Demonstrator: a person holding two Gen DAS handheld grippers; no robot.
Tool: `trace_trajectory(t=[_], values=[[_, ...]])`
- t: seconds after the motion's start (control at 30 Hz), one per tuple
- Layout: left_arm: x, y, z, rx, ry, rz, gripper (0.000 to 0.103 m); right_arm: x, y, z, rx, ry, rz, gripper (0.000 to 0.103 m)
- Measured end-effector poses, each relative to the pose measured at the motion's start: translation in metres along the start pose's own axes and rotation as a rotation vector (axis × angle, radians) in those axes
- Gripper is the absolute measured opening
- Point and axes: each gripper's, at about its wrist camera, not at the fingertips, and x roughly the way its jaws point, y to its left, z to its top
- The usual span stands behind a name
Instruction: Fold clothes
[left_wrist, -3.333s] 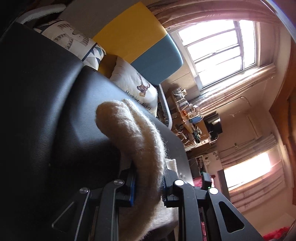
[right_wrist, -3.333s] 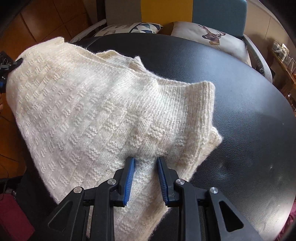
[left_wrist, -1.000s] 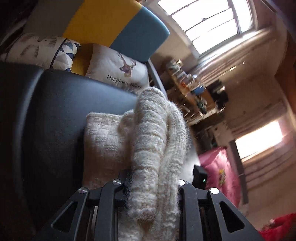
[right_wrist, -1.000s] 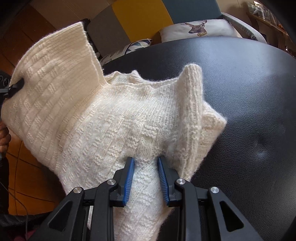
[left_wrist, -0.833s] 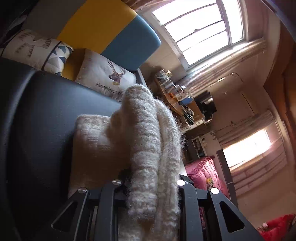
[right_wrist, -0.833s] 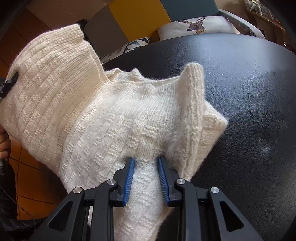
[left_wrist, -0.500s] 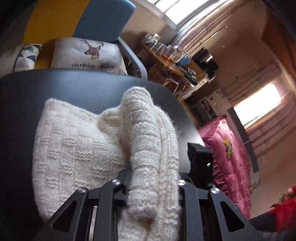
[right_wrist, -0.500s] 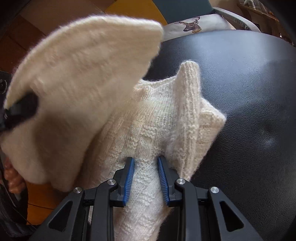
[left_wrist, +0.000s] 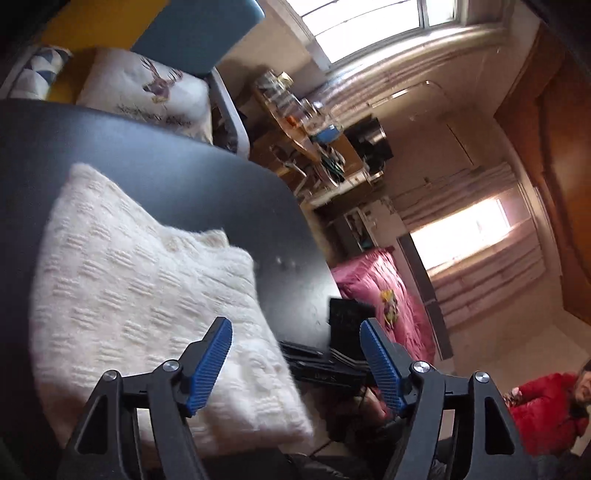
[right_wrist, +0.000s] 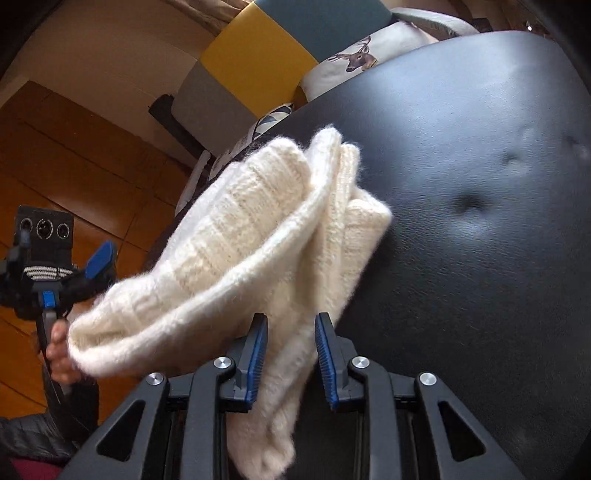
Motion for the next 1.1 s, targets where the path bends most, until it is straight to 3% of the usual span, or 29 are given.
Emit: trace_trajectory(t=[0.07, 0.13, 0.2, 0.3, 0.37, 0.47, 0.57, 0.67, 0.8, 0.97, 1.1], values=[[-0.020, 0.026, 0.004, 0.000, -0.050, 0.115, 0.074, -0.033, 0.013, -0.007, -0.066, -0.060, -0.023, 0.029], [-0.033, 0.057, 0.004, -0.034, -0.075, 0.200, 0.074, -0.080, 0.036, -0.008, -0.153, -0.103, 0.034, 0.030], [-0.042, 0.084, -0.002, -0.070, -0.090, 0.252, 0.074, -0.084, 0.075, -0.004, -0.269, -0.058, 0.077, 0.031], [-0.044, 0.103, -0.012, -0.083, -0.085, 0.251, 0.074, -0.073, 0.137, -0.001, -0.441, 0.046, 0.124, 0.031], [-0.037, 0.100, -0.018, -0.018, -0.062, 0.251, 0.074, -0.051, 0.164, -0.004, -0.527, 0.158, 0.072, 0.031], [-0.026, 0.089, -0.026, 0.094, 0.000, 0.246, 0.074, -0.027, 0.177, -0.007, -0.553, 0.286, 0.039, 0.032], [-0.014, 0.083, -0.033, 0.188, 0.076, 0.223, 0.074, -0.003, 0.181, -0.007, -0.560, 0.351, 0.038, 0.032], [-0.003, 0.083, -0.036, 0.230, 0.126, 0.212, 0.074, 0.010, 0.187, -0.001, -0.562, 0.322, 0.006, 0.032], [-0.011, 0.078, -0.046, 0.276, 0.120, 0.158, 0.074, 0.051, 0.149, -0.003, -0.327, 0.384, 0.078, 0.032], [-0.020, 0.055, -0.087, 0.531, 0.170, 0.265, 0.074, 0.059, 0.061, -0.021, 0.244, 0.271, 0.490, 0.032], [-0.005, 0.036, -0.115, 0.731, 0.217, 0.364, 0.074, 0.048, 0.058, -0.025, 0.330, 0.209, 0.665, 0.034]])
